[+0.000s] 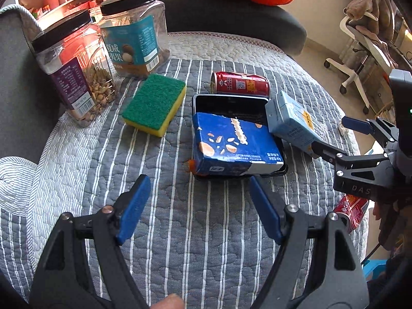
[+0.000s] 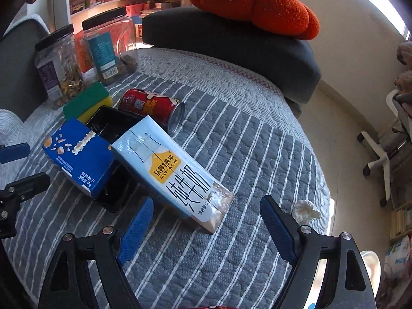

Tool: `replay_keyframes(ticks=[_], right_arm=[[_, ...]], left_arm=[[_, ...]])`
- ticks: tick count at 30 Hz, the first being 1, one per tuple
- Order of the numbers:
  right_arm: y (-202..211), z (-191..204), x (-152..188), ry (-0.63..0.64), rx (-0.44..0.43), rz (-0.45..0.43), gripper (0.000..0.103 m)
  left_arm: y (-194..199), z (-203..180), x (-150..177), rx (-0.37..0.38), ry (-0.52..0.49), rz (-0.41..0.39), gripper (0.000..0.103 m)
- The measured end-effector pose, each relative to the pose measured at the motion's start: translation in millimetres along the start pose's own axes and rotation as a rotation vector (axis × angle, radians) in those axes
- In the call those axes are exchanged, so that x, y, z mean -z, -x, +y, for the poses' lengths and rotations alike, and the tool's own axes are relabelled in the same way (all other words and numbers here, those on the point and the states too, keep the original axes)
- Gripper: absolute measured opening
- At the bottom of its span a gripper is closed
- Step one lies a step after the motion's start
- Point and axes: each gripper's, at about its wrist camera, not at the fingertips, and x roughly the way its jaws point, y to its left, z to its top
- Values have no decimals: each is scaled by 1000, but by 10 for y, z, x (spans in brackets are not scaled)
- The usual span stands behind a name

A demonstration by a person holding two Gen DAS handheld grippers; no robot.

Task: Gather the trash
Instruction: 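Grasp the blue biscuit box from the black tray with the left gripper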

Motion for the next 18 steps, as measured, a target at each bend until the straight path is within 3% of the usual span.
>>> replay_keyframes(ticks=[12, 14, 18], right_arm=[[-457, 101, -38, 67, -47, 69, 83], [-515, 102, -37, 58, -51, 79, 74], [-516, 53, -29, -5, -63, 78, 67]], left_arm=[[-26, 161, -55, 19, 32, 8, 79], [-30, 167, -59, 21, 36, 7, 79], [-56, 161, -76, 17, 36, 7, 79]])
